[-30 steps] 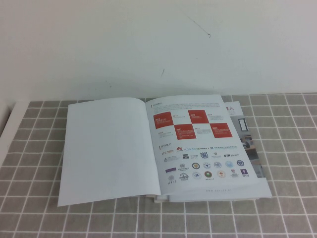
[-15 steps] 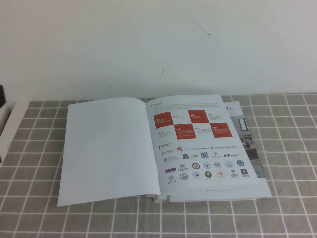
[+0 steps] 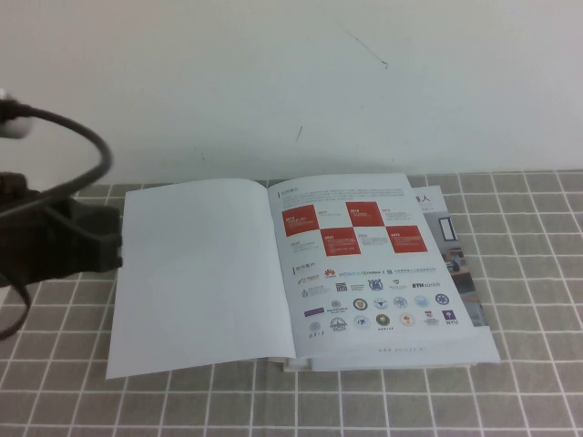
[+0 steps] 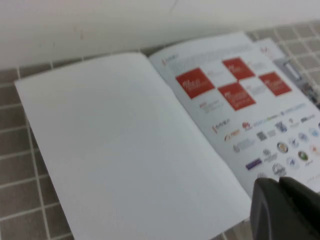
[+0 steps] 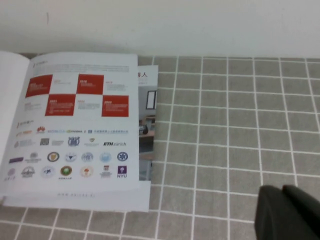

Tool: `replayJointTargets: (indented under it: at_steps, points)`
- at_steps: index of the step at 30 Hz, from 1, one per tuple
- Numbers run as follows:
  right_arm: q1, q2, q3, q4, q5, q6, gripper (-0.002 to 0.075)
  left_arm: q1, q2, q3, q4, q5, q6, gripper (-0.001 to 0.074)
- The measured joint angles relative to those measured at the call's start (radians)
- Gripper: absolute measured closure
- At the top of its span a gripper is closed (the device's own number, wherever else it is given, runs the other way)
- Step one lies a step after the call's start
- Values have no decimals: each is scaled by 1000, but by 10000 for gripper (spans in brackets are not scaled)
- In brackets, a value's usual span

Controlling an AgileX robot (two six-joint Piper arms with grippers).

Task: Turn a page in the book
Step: Open the closed book

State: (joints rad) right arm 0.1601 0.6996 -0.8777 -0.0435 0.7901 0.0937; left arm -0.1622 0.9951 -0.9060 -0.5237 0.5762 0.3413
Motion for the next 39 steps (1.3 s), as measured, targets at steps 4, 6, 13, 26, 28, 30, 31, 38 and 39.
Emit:
replayJointTargets:
  at_steps: [4, 6, 13, 26, 28, 30, 31, 38, 39]
  points:
    - [3, 44, 0, 70, 6, -120, 729, 0, 133, 0, -30, 24, 86, 738]
    - [3, 78, 0, 142, 16, -222, 729, 0, 205, 0, -66, 24, 135, 738]
    - [6, 304, 0, 340, -21, -513, 729, 0, 386, 0, -222, -46, 299, 738]
    - [1, 770, -195, 528, -56, -661, 729, 0, 627, -25, -359, -146, 535, 738]
    - [-26, 840, -259, 584, -17, -716, 729, 0, 632, -36, -360, -141, 539, 738]
    - [-72, 905, -308, 669, 21, -793, 729, 0, 634, -47, -363, -132, 541, 738]
    - [-101, 938, -324, 733, 47, -848, 729, 0, 634, -51, -363, -129, 544, 738]
    - [-209, 1136, -339, 1044, 167, -1132, 729, 0, 636, -60, -384, -133, 590, 738]
    - [-206, 1148, -339, 1045, 164, -1139, 729, 0, 641, -60, -386, -136, 596, 738]
